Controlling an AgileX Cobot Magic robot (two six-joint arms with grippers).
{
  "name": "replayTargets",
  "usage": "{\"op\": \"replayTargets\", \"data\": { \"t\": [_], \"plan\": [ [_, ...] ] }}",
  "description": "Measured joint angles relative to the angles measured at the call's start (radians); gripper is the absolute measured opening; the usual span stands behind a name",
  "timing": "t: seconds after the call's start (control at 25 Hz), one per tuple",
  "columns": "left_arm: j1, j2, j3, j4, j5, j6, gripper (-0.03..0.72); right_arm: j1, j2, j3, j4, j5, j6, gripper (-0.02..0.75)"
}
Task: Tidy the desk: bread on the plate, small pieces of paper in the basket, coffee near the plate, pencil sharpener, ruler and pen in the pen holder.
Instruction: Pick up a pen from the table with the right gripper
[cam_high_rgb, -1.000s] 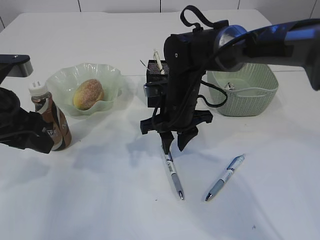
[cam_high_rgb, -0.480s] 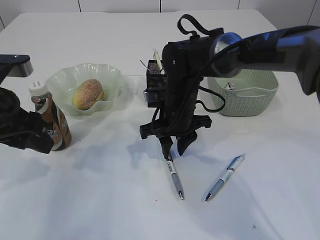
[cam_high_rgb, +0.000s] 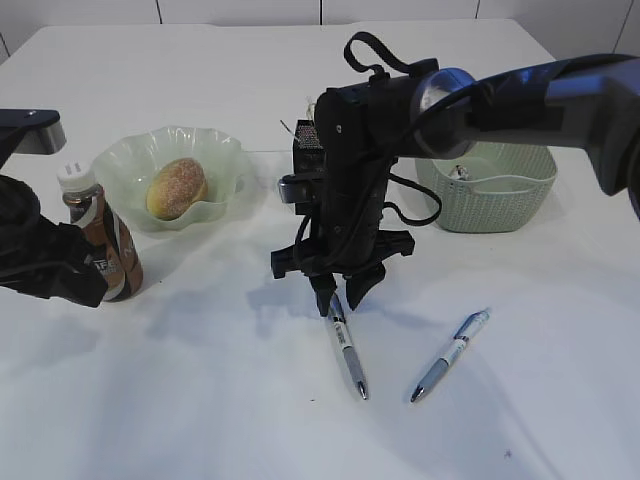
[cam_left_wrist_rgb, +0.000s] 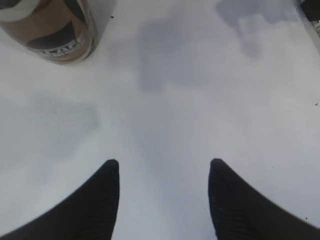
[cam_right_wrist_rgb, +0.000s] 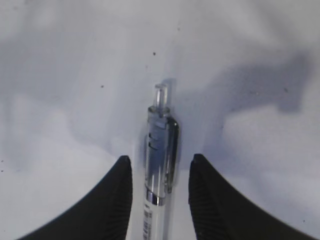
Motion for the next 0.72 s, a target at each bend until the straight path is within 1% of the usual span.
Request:
{"op": "replayTargets", "data": {
  "t": [0.72],
  "plan": [
    [0.000,0.000,0.000,0.000,0.000,0.000,0.400,0.000,0.000,0.000,-0.017,-0.020,0.006,0.313]
  ]
}}
